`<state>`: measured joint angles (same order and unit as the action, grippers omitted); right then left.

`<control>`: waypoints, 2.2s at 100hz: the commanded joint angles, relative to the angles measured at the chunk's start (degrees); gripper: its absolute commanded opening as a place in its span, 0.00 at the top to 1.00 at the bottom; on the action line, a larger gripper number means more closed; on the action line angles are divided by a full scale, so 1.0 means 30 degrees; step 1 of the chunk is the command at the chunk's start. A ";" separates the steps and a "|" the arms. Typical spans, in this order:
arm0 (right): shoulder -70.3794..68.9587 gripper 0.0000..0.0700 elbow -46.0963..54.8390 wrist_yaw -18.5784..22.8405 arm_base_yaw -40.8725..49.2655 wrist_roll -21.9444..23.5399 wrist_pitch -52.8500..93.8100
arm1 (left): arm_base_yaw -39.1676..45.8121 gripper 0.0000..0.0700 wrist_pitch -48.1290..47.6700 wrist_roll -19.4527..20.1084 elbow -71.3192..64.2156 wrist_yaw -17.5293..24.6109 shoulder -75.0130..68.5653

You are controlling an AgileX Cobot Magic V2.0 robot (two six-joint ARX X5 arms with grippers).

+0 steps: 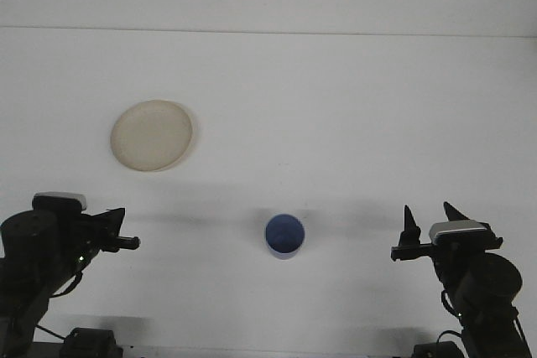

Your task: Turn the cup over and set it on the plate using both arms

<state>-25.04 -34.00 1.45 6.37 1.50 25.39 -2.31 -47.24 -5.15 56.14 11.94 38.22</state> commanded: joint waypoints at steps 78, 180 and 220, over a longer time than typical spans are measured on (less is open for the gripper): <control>-0.0015 0.29 -0.0117 0.0000 0.0044 0.0080 -0.0138 | -0.0007 0.33 -0.1100 0.0430 0.0823 0.0036 0.1209; -0.0015 0.29 -0.0117 0.0007 0.0044 0.0102 -0.0146 | -1.2611 0.32 -0.0758 -0.1013 0.9755 -0.0619 1.5314; -0.0015 0.29 -0.0117 0.0007 0.0044 0.0102 -0.0146 | -1.4615 0.32 -0.0670 -0.0743 1.0907 -0.1472 1.9715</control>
<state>-25.02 -34.00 1.45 6.37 1.52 25.41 -45.25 -49.30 -7.62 87.70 7.77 95.37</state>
